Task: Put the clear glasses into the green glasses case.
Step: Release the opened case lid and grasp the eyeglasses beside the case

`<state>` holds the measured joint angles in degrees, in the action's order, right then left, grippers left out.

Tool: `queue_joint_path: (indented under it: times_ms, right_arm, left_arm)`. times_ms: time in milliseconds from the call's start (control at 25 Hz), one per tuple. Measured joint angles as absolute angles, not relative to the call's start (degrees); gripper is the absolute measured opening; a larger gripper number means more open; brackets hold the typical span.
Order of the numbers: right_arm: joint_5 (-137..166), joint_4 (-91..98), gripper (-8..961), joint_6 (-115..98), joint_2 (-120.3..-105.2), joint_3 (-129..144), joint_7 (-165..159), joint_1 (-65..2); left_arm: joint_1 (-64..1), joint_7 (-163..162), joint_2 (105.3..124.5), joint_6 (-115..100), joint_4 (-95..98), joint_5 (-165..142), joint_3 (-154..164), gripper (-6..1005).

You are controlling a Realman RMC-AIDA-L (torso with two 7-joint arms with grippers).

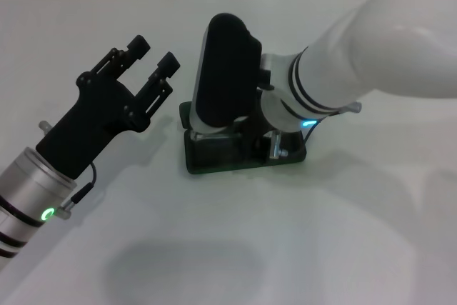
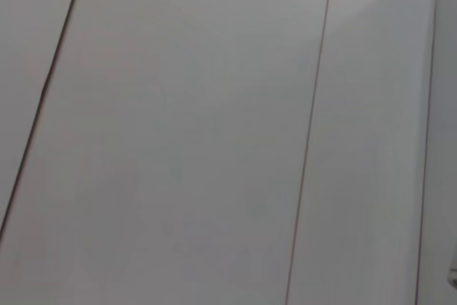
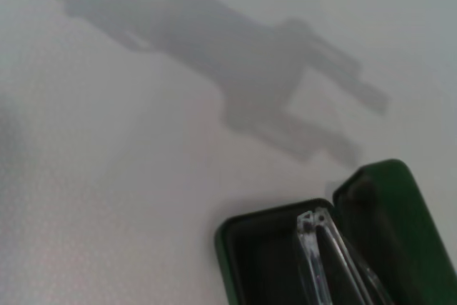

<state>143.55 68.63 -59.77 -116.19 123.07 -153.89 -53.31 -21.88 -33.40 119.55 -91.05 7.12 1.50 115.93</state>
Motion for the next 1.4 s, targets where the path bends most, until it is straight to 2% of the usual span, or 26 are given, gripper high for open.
queue_joint_path:
  times_ms: [600,1080,1400]
  right_arm:
    - [145.6,69.0,146,-52.7,-116.19,128.5,-154.0,-50.6]
    - [152.1,72.0,153,-49.4,-116.19,128.9,-155.1,-44.5]
    - [153.5,72.2,157,-47.6,-116.18,130.2,-154.6,-42.9]
  left_arm:
    - [-21.4,-33.4,119.44,-91.1,7.1,0.6,115.9,579]
    - [-21.3,-33.4,119.35,-91.2,7.1,0.5,115.9,578]
    - [-21.7,-33.4,119.36,-91.2,7.1,0.5,115.9,578]
